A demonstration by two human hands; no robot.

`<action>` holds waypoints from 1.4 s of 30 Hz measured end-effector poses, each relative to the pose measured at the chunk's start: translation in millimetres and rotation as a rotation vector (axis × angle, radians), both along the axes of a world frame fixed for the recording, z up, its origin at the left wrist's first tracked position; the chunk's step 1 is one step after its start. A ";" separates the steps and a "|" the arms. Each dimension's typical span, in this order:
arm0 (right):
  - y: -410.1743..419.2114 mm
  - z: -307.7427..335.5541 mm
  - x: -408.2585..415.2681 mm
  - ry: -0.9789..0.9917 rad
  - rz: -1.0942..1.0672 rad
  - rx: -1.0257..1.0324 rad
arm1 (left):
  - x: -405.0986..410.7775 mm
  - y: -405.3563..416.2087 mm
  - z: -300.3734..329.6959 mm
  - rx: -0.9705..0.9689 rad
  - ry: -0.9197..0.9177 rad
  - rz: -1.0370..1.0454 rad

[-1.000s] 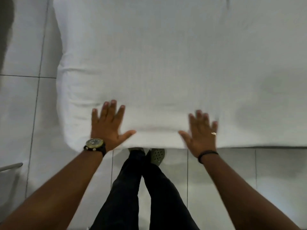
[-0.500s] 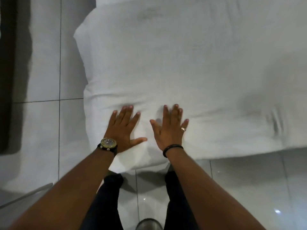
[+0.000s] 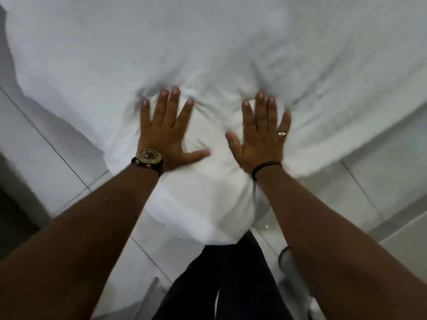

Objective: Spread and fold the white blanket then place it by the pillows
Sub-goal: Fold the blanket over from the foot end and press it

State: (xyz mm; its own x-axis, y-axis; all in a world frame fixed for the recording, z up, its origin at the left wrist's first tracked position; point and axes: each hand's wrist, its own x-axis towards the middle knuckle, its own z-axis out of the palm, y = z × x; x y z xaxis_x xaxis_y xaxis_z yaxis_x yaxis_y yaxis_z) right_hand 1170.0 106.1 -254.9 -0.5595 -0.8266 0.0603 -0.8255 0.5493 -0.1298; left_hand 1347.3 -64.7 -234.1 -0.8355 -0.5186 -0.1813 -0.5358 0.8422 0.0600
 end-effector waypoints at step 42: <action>-17.8 73.9 379.0 -0.936 -1.760 -0.544 | 138.4 -351.9 62.5 1.009 -0.126 0.313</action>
State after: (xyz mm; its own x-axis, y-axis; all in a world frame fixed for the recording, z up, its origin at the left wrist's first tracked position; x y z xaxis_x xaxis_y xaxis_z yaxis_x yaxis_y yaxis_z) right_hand 1549.1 88.3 -181.0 -0.5604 0.5118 -0.6511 0.8248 0.2744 -0.4943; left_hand 1485.7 -416.6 -171.6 -0.6362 -0.2688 -0.7231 -0.7709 0.2571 0.5827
